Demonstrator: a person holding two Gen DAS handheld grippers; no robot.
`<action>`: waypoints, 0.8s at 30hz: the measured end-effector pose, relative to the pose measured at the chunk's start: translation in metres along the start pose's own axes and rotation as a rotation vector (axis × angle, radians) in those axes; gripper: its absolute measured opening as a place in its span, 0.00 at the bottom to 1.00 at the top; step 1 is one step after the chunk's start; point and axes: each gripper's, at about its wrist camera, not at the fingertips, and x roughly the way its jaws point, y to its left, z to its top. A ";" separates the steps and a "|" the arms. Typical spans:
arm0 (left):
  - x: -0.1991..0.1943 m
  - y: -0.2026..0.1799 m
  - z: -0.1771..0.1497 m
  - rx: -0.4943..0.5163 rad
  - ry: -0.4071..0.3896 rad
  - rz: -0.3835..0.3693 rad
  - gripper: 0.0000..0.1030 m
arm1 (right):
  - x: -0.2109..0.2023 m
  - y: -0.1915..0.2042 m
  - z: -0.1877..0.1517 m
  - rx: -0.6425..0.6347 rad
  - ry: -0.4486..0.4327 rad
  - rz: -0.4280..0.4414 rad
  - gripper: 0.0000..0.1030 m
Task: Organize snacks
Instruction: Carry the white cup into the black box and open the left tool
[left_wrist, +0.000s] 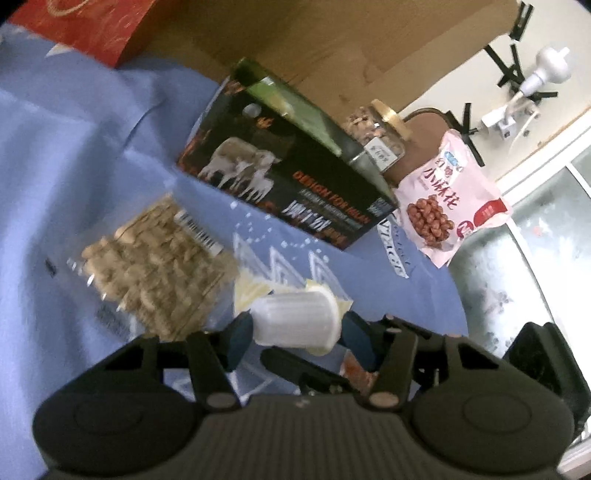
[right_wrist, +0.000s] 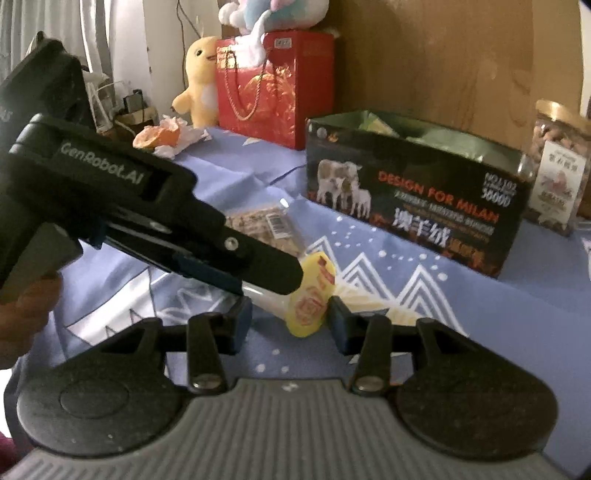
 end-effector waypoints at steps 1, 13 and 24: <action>-0.001 -0.003 0.003 0.007 -0.005 -0.007 0.52 | -0.002 -0.001 0.001 0.005 -0.011 -0.009 0.46; -0.004 -0.064 0.082 0.169 -0.148 -0.082 0.55 | -0.017 -0.034 0.058 -0.021 -0.231 -0.158 0.44; 0.050 -0.050 0.112 0.111 -0.157 -0.009 0.62 | 0.003 -0.081 0.066 0.110 -0.246 -0.271 0.49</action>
